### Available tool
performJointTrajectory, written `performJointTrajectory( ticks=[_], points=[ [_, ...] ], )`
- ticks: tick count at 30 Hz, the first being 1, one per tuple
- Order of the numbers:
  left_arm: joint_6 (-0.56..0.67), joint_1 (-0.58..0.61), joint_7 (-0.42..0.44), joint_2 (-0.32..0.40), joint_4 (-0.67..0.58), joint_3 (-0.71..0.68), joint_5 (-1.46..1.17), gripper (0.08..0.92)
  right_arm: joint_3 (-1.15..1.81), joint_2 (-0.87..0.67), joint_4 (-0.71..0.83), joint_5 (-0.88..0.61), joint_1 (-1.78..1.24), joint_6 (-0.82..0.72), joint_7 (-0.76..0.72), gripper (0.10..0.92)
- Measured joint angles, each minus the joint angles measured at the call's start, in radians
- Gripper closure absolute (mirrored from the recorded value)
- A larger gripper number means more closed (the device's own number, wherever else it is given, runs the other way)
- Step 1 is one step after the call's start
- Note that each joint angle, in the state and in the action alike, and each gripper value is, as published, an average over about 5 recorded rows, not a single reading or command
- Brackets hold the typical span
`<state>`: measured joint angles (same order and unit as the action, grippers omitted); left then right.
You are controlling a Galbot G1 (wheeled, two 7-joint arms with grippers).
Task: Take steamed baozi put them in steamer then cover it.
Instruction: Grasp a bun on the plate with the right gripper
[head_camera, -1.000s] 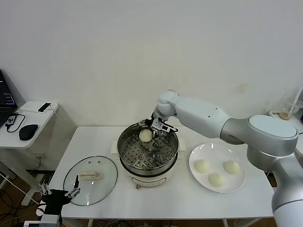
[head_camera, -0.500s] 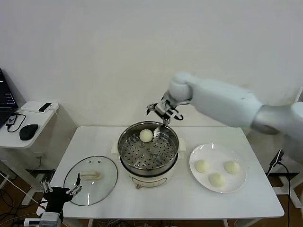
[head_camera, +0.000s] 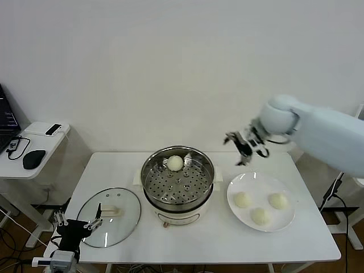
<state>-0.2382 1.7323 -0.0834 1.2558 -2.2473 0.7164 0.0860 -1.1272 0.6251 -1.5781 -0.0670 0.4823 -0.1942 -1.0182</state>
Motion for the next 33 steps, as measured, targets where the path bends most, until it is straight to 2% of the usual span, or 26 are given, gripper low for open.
performJointTrajectory(
  ticks=[6,13,33],
  points=[
    [-0.002,-0.002,0.001,-0.001,0.008,-0.005,-0.001,0.177,0.082,-0.092,-0.041,0.037,-0.145,-0.043,0.014,0.203],
    [-0.007,0.000,0.001,0.002,0.011,-0.002,0.001,0.177,0.199,-0.120,-0.032,0.087,-0.336,-0.077,0.028,0.203],
    [-0.007,0.012,0.005,0.010,0.008,0.020,0.003,0.177,0.320,0.039,0.162,0.176,-0.554,-0.099,0.044,0.203]
  ],
)
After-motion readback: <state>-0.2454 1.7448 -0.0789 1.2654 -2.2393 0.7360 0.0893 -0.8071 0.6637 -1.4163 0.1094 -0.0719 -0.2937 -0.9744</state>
